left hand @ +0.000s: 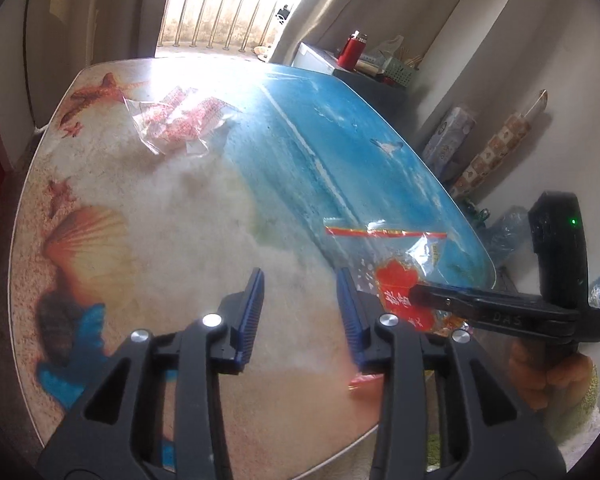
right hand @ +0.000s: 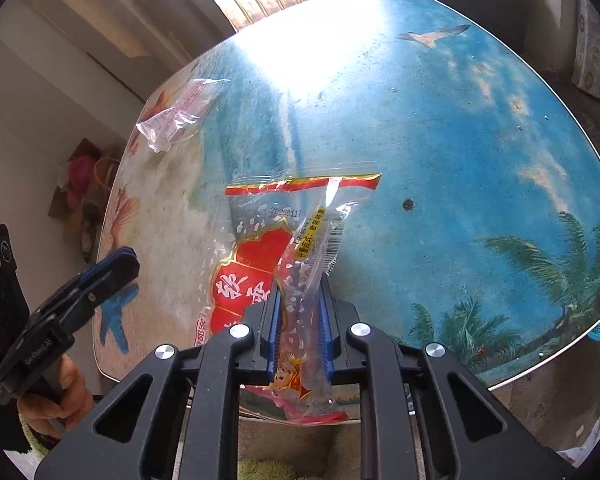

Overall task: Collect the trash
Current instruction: 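Grasp the red-printed snack bag with the right tool and lift it, then close the left tool on the clear plastic bag while the right tool holds the snack bag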

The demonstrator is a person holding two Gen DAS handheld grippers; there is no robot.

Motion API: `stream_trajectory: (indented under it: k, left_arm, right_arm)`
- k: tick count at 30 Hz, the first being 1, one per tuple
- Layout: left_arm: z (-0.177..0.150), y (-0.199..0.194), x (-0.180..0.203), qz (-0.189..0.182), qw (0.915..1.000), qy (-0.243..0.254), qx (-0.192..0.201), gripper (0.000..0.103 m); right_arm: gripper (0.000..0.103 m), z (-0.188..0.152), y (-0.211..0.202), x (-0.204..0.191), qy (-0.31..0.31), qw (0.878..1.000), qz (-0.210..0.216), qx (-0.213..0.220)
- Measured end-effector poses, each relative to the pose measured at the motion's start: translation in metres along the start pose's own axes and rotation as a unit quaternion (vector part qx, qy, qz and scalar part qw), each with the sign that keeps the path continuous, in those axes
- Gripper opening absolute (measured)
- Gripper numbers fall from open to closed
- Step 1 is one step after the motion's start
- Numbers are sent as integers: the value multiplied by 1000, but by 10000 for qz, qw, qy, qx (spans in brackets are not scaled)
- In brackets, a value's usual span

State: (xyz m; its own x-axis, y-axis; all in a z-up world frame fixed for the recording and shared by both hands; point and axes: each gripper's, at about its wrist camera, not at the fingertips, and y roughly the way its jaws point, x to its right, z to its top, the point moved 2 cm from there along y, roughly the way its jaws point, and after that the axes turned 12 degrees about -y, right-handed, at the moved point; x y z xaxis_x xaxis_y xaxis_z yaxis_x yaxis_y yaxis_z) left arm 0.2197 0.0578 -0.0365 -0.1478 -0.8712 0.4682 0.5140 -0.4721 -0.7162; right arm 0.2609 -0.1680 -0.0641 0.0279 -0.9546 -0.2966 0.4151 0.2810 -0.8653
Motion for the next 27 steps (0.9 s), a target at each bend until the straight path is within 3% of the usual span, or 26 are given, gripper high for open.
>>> stream_trajectory:
  k: [4,7,11,17,21,23,27]
  left_arm:
    - [45,-7,-5,297,9984,113,460,58]
    - [79,-5,-3,410,9955,293,798,78]
    - [121,27,-8,740,9936,506,682,83]
    - [149,101,-19,1249,9862,1069,-206,83]
    - [161,123,-31,1473,9823,1081,-421,81]
    - [162,130,-37,1572,9804,1047,-567,64]
    - [161,135,-45,1742,9774,1011,-640,42]
  right_arm:
    - [16,1,-7,20,212,9997,-88,100]
    - [16,1,-12,36,371,9992,-25,142]
    - [16,4,-13,49,503,9985,36,208]
    - [16,5,-12,59,638,9975,170,238]
    - [16,7,-14,65,668,9972,190,265]
    - [16,7,-15,67,700,9969,213,275]
    - [16,5,-16,70,727,9966,257,278]
